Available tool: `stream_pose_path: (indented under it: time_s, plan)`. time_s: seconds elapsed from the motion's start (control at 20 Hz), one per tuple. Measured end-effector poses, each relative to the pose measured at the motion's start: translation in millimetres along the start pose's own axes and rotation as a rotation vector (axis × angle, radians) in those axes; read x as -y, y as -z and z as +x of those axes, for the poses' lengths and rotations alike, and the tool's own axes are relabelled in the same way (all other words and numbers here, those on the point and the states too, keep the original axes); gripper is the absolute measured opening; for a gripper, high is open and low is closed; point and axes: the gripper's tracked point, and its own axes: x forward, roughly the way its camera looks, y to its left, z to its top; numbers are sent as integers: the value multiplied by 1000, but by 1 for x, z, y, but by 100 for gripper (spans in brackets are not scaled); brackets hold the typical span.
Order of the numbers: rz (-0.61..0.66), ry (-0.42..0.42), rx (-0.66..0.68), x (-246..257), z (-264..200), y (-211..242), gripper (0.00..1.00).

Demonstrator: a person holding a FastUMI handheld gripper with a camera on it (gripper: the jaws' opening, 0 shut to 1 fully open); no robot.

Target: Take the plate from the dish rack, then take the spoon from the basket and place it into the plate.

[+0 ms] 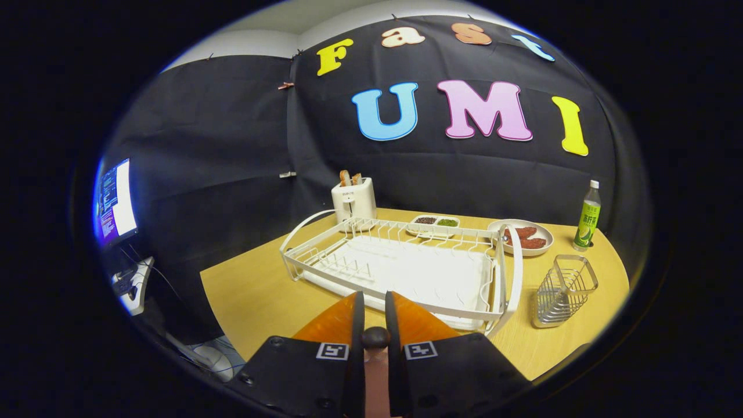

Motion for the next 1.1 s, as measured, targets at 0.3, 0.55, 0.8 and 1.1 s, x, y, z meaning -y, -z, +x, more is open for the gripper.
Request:
stream_pose_path:
  time_s: [0.3,0.55,0.8,1.1]
  plan:
    - [4,-8,-90,15,-5,27,44]
    - [-30,1,-24,24,-26,-20,100]
    - [-28,28,34,29,-57,-75,99]
    - [-24,135,126,38,-101,-153,99]
